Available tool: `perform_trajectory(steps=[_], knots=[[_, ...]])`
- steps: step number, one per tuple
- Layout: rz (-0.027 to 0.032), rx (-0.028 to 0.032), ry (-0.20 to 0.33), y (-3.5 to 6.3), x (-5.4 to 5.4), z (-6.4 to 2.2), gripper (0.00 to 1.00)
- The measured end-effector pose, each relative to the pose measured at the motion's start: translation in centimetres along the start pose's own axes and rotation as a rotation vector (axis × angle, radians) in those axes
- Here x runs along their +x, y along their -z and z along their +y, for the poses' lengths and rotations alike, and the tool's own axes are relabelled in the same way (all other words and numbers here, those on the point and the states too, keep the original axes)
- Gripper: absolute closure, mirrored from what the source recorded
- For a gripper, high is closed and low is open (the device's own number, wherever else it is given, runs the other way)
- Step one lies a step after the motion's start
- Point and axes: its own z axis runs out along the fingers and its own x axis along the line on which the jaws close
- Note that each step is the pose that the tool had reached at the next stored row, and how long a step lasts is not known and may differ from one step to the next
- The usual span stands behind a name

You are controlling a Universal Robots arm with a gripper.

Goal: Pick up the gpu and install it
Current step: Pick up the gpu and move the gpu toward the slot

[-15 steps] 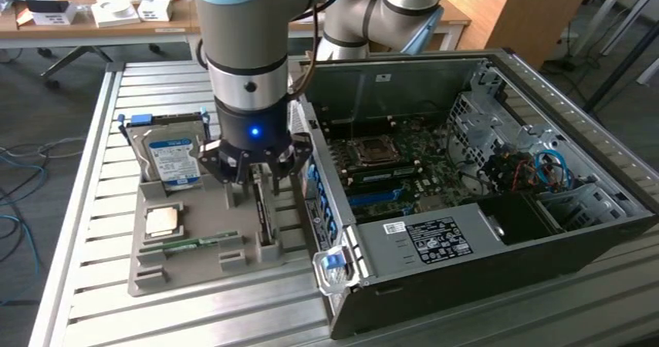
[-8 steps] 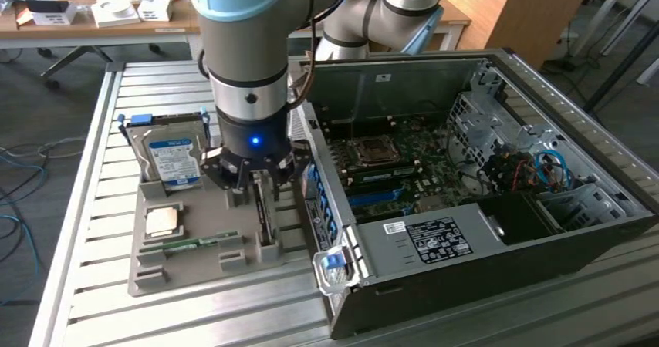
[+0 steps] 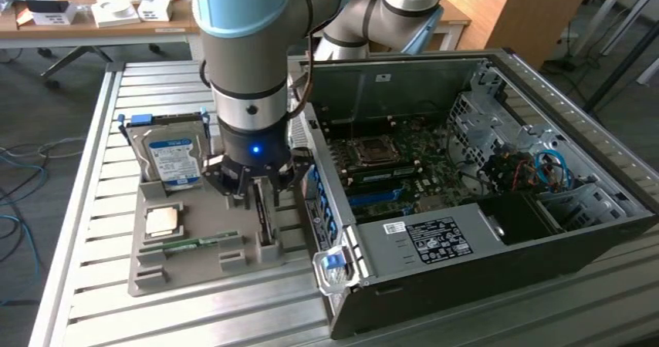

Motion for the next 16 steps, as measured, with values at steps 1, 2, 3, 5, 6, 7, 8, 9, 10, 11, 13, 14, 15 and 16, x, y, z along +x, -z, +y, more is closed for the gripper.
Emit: perform_trajectory(steps=[1,2,3,5,6,7,8,9,10,11,13,14,15,16], knots=[[0.0001,-0.0007,0.000,-0.08,0.01,0.00,0.53],[0.0002,-0.0015,0.000,-0.15,0.01,0.00,0.53],[0.0003,-0.0022,0.000,-0.23,0.01,-0.01,0.53],[0.0005,-0.0033,0.000,-0.35,0.01,-0.02,0.53],[0.0004,-0.0037,0.000,-0.40,0.01,-0.02,0.53],[0.0004,-0.0038,0.000,-0.43,0.01,-0.02,0.53],[0.0005,-0.0037,0.000,-0.43,0.01,-0.02,0.53],[0.0004,-0.0038,0.000,-0.44,0.01,-0.02,0.53],[0.0005,-0.0038,0.000,-0.44,0.01,-0.02,0.53],[0.0002,-0.0044,0.000,-0.50,0.00,0.00,0.53],[0.0005,-0.0049,0.000,-0.62,0.03,0.07,0.53],[0.0005,-0.0048,0.000,-0.67,0.06,0.17,0.53],[0.0004,-0.0049,0.000,-0.71,0.09,0.25,0.53],[0.0004,-0.0050,0.000,-0.72,0.08,0.25,0.53]])
